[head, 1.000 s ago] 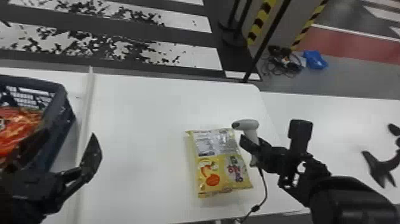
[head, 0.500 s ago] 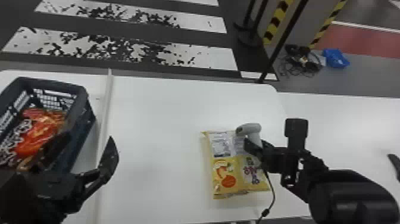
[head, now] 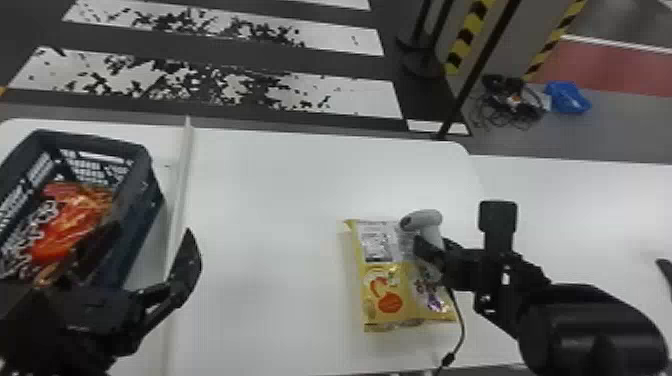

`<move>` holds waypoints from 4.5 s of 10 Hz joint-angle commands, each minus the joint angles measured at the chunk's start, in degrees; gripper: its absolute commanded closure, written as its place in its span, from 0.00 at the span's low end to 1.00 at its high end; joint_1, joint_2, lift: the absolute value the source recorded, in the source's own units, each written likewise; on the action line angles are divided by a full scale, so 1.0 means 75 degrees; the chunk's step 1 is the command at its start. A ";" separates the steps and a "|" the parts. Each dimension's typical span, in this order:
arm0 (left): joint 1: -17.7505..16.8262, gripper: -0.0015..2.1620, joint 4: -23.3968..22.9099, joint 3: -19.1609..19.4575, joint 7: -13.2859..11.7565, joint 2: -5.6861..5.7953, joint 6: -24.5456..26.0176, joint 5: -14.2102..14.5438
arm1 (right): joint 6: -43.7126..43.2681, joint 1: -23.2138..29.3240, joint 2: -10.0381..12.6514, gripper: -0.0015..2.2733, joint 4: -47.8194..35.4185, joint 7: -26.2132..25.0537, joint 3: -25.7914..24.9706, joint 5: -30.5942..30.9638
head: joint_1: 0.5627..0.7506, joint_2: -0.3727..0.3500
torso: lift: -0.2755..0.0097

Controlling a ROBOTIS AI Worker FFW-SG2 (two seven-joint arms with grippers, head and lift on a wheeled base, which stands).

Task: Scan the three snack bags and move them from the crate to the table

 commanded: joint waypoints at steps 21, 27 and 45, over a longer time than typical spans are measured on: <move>0.0103 0.01 -0.0094 -0.0377 0.0118 0.0011 -0.0095 -0.0234 | -0.1926 0.0591 -0.0679 0.02 0.1662 0.1741 -0.2349 -0.1937 | 0.70 0.03 | 0.75; 0.0243 0.01 -0.0223 -0.0435 0.0177 0.0070 -0.0072 -0.0340 | 0.1168 -0.0018 -0.0679 0.02 0.1826 0.4097 -0.2232 -0.2265 | 0.70 0.05 | 0.75; 0.0513 0.01 -0.0082 -0.0377 0.0235 0.0093 -0.0447 -0.0340 | -0.2863 -0.1248 -0.0409 0.98 0.3900 0.2620 -0.4342 -0.4480 | 0.70 0.03 | 0.75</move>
